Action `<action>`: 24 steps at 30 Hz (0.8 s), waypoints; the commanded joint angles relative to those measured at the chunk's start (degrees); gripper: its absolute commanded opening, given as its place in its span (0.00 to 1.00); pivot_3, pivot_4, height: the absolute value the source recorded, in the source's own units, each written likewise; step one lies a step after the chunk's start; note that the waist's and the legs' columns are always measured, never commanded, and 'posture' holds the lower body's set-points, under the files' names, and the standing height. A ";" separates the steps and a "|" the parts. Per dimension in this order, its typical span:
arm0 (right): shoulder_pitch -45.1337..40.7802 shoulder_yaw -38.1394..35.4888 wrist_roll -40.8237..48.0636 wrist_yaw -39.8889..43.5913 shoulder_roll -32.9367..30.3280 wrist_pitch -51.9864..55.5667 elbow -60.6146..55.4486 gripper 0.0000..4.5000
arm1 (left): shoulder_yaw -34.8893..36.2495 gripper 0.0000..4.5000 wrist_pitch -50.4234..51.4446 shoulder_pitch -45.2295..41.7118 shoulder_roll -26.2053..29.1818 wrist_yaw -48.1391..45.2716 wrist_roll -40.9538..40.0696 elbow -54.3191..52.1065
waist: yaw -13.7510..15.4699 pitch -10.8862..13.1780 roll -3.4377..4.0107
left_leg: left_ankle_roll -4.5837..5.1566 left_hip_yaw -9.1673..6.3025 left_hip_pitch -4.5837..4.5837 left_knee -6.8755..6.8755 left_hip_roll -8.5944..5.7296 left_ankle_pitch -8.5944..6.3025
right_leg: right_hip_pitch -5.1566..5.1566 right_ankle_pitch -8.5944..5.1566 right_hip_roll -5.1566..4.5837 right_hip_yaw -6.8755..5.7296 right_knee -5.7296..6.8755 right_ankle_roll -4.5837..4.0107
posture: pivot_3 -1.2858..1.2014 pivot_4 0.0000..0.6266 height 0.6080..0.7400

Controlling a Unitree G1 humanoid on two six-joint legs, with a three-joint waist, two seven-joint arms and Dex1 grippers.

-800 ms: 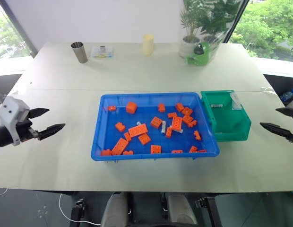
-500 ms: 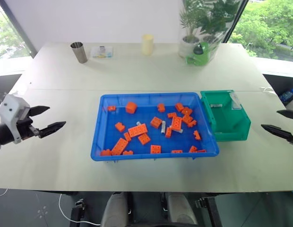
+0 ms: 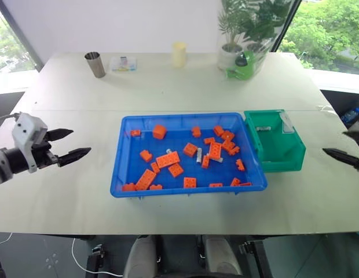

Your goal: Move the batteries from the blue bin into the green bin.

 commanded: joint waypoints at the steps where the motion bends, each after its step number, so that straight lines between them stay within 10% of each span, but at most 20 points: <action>1: -6.30 1.86 1.95 4.45 -2.89 3.58 -8.33 0.98 | -0.84 1.00 2.89 -0.91 2.73 -5.02 -4.40 -6.82 | -0.14 0.01 0.04 | 0.00 0.00 0.00 0.00 0.01 0.00 | -0.01 0.00 0.00 0.01 0.02 0.00 | 0.52 0.24 0.97; 11: -23.14 21.93 0.30 6.76 10.89 17.24 -35.89 0.98 | -6.74 1.00 6.06 -4.63 4.90 -11.25 -8.55 -17.40 | -0.12 0.03 0.10 | -0.01 0.01 -0.05 0.00 0.02 0.00 | -0.18 0.00 0.10 0.03 0.15 -0.01 | 0.52 0.24 0.97; 24: -29.36 48.01 -17.58 -0.94 34.50 21.02 -39.41 0.98 | -15.40 1.00 4.01 -10.28 2.00 -11.65 -6.11 -17.18 | 0.41 0.03 0.05 | -0.02 0.07 -0.29 0.12 -0.15 0.02 | -0.42 0.05 0.10 -0.01 0.58 0.08 | 0.52 0.24 0.97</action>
